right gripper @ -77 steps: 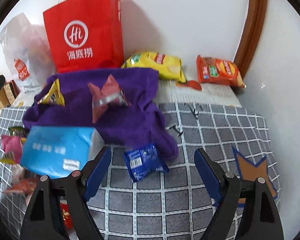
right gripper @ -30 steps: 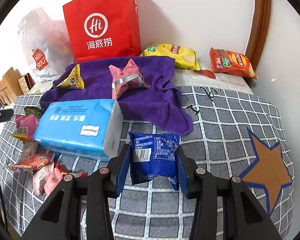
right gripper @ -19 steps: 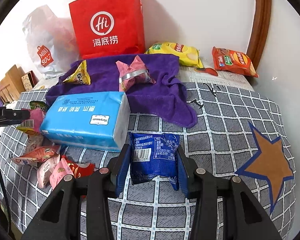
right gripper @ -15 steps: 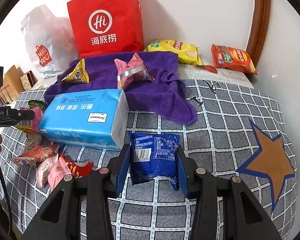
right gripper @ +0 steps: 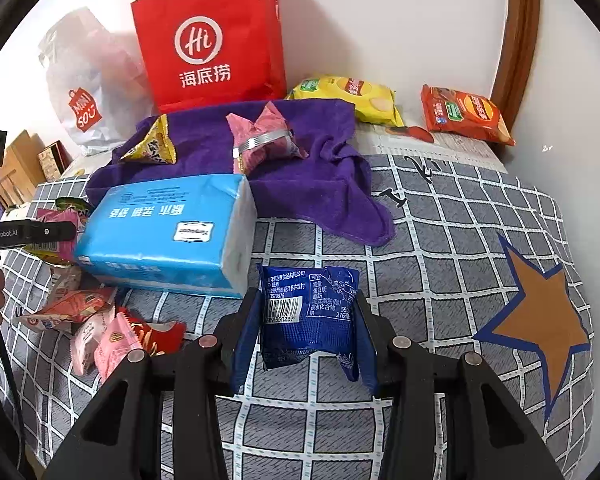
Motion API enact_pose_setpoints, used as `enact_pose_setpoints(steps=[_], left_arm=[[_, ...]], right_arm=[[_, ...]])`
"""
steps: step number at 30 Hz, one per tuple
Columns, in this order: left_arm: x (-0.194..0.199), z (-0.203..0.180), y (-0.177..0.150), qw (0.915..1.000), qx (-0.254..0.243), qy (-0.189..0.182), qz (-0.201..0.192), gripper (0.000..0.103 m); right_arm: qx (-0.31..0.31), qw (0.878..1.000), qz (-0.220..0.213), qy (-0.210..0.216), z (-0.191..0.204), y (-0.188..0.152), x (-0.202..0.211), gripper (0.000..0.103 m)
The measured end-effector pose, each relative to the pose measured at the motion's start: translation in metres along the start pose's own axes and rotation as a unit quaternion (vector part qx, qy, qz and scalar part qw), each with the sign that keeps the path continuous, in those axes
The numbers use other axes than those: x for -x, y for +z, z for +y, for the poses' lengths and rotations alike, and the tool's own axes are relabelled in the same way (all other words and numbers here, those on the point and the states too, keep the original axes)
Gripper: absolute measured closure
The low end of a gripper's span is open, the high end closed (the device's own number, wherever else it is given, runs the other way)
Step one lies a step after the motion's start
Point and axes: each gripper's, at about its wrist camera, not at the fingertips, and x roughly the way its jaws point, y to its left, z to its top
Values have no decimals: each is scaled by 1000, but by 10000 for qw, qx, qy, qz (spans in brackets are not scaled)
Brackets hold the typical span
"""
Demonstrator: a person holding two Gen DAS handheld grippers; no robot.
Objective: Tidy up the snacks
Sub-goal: 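Grasp the pink-and-yellow snack bag with the left tool while the right tool lifts the blue packet, then carry the blue packet and pink-and-yellow bag in both tools toward the purple towel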
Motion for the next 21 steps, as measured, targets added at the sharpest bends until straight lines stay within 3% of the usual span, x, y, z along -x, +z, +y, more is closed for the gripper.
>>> enact_pose_setpoints(steps=[21], left_arm=[[69, -6, -31, 9975, -282, 190, -626, 36]], right_arm=[[179, 9990, -402, 75, 26, -9, 49, 60]])
